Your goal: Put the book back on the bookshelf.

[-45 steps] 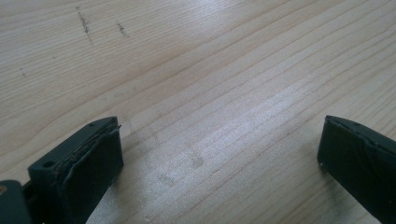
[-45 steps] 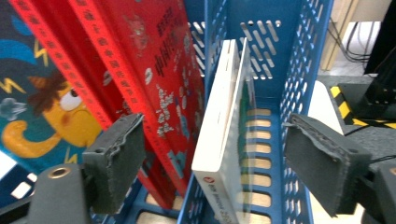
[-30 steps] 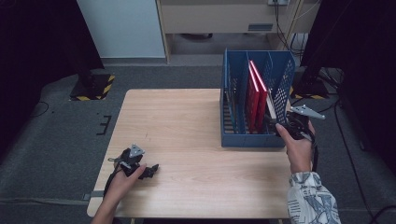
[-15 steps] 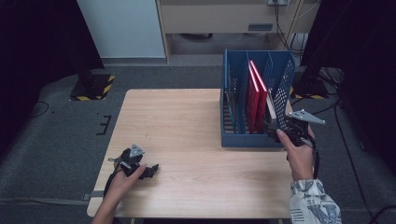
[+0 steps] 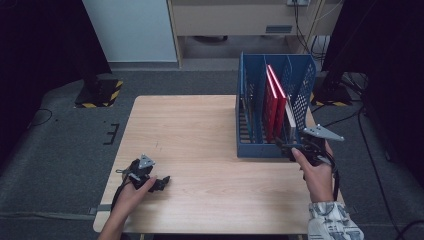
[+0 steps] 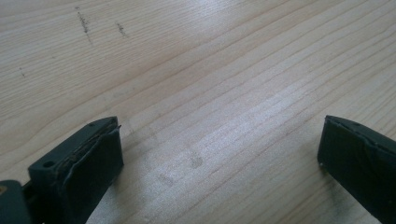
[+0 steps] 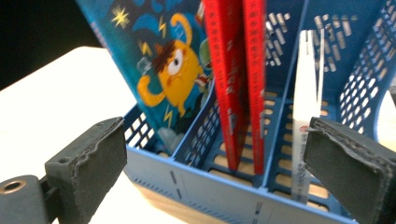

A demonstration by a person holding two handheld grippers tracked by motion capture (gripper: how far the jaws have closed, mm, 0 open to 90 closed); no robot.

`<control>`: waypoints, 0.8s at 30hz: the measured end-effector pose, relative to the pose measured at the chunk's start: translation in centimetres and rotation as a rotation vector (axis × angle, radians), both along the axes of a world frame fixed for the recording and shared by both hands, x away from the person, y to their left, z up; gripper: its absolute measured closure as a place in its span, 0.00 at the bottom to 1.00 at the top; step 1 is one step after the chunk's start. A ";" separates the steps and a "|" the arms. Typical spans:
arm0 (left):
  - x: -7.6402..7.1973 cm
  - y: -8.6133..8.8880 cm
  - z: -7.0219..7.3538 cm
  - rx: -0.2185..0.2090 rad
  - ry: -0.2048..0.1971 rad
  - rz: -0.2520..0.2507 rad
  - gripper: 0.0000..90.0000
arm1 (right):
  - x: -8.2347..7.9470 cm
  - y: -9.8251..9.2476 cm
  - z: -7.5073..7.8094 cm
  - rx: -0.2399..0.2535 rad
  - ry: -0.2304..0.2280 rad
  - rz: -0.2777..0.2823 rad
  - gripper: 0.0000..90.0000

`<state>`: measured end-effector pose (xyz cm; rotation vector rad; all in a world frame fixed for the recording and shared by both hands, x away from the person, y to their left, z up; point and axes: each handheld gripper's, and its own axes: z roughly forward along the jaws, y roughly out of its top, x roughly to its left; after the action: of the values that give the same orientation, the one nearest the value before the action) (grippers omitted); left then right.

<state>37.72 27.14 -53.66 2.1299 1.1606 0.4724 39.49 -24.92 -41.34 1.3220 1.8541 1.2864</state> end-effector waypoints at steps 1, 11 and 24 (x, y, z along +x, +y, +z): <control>0.0 0.0 0.0 0.000 0.000 0.000 0.00 | 0.0 0.0 0.0 0.000 0.000 0.000 0.07; 0.0 0.0 0.0 0.000 0.000 -0.001 0.00 | -1.2 2.0 -0.8 -0.032 0.012 0.047 0.07; 0.0 0.0 0.0 0.000 0.000 -0.002 0.00 | -1.6 4.5 -1.2 -0.043 0.034 0.103 0.06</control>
<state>37.69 27.12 -53.65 2.1316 1.1581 0.4710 37.93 -20.41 -42.57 1.2482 1.9854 1.2755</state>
